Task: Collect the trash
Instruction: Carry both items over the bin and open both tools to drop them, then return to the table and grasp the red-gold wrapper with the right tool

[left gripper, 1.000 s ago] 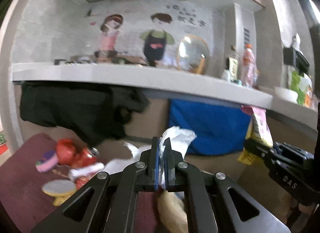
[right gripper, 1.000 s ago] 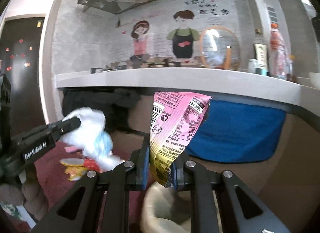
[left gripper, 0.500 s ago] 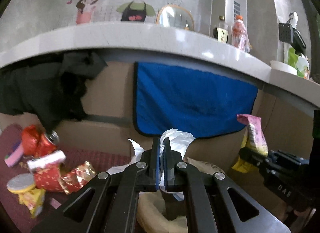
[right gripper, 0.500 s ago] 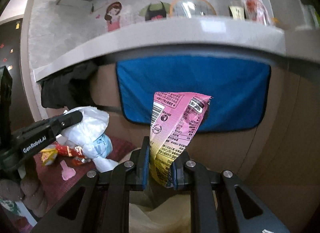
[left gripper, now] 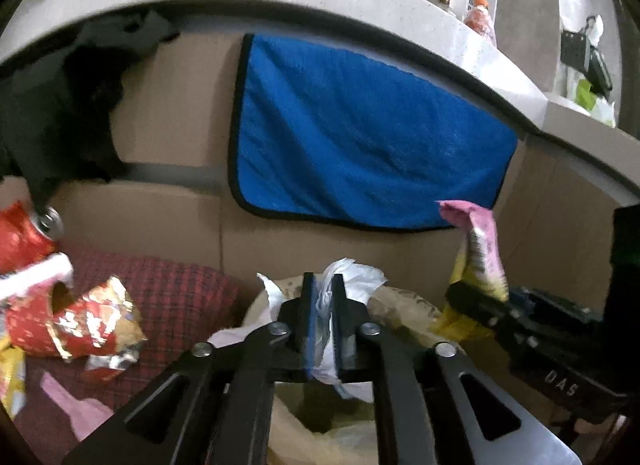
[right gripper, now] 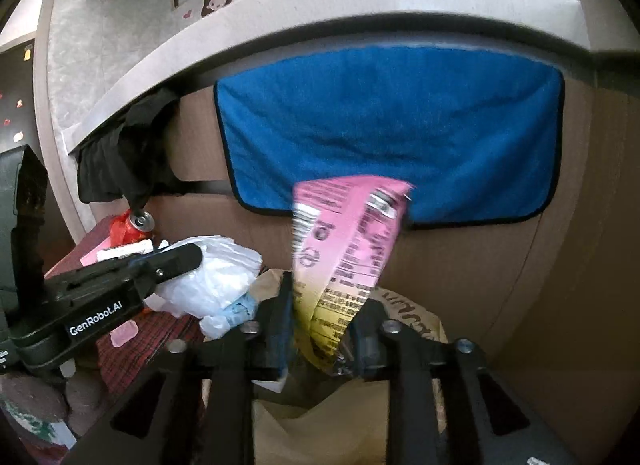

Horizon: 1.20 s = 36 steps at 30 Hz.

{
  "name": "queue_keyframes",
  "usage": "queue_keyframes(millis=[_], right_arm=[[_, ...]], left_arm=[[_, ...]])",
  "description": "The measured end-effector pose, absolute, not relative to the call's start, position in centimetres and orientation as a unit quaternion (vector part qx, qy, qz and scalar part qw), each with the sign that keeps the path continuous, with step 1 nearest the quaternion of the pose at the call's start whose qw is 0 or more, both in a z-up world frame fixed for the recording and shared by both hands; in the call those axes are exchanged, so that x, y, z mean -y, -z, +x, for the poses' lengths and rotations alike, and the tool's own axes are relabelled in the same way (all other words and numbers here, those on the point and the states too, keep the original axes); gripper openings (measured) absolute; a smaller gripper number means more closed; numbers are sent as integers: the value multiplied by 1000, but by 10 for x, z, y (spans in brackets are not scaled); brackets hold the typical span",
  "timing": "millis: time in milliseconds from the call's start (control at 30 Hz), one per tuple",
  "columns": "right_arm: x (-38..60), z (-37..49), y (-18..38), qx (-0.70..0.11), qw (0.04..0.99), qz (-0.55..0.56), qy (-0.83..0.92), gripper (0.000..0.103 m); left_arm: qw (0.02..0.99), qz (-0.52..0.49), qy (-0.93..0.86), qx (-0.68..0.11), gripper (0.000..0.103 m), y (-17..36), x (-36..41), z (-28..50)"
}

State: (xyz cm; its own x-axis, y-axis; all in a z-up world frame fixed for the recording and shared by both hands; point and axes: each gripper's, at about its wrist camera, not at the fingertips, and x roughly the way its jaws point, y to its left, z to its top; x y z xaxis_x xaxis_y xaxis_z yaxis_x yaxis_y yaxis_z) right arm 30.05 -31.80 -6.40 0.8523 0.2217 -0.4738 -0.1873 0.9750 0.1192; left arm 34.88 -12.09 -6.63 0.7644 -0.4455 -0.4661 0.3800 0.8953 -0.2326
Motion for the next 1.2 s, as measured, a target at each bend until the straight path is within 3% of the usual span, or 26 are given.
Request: queue_keyframes(millis=[33,100,233,800,1200], right_arm=[[318,304,65,-254,960,39,-109,35],[319,306,70,-263,957,44,-115,37],[317,305,79,-277,954,42,-107,38],[268,262,58,-259,959,29,-113,38],[158,260,52,-257,952,-25,-164,39]], left_arm=[[934,-68,225,-270,27,69,118,351],[931,-77,228,-276,35,68,113,353],[929,-91,223,-282,39,66,101,351],[977,-19,56,-207,45,31,2,270],[978,-39,-24,-204,45,34,-99,237]])
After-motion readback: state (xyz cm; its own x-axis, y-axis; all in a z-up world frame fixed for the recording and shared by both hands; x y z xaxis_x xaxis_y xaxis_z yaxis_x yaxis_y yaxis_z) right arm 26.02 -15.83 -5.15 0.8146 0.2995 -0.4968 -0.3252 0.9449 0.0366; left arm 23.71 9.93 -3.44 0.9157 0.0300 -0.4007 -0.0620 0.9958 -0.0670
